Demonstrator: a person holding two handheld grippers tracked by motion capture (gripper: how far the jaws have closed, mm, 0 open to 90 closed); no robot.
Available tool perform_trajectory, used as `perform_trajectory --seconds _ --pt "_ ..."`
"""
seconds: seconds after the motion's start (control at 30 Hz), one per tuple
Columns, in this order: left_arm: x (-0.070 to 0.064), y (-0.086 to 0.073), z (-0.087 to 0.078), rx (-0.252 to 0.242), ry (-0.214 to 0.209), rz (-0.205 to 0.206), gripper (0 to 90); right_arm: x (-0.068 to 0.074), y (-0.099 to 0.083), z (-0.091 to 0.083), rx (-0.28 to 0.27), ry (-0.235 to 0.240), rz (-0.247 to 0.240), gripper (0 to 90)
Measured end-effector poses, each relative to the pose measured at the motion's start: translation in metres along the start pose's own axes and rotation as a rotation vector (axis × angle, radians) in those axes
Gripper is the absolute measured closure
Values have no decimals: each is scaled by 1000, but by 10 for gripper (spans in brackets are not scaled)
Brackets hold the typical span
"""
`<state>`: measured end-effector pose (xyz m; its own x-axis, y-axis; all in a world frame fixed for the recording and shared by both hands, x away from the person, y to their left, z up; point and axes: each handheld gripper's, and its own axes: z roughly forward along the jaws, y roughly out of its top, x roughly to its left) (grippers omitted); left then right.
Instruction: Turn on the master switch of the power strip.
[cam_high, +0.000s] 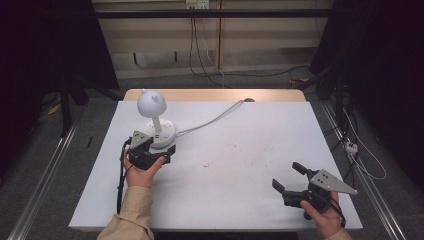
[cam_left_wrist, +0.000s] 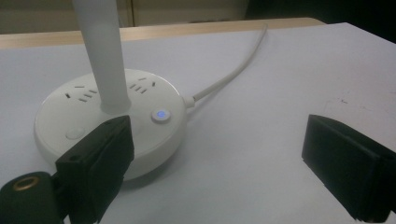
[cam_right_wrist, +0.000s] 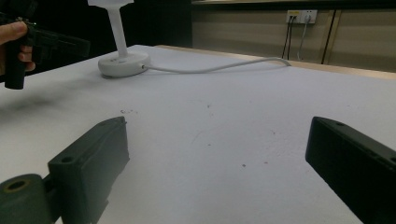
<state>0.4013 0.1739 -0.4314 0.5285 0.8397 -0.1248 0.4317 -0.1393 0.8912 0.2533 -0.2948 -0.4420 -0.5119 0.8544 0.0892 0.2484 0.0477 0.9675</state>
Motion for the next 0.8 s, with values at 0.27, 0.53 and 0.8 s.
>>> perform_trajectory --seconds 0.27,0.53,0.8 --pt "2 -2 -5 -13 -9 -9 85 0 0 1 1 5 -4 62" --pt "4 -4 -11 -8 -16 -12 85 1 0 1 2 6 -2 64" --pt "8 -7 -17 -10 -19 -16 85 1 0 2 2 7 0 64"
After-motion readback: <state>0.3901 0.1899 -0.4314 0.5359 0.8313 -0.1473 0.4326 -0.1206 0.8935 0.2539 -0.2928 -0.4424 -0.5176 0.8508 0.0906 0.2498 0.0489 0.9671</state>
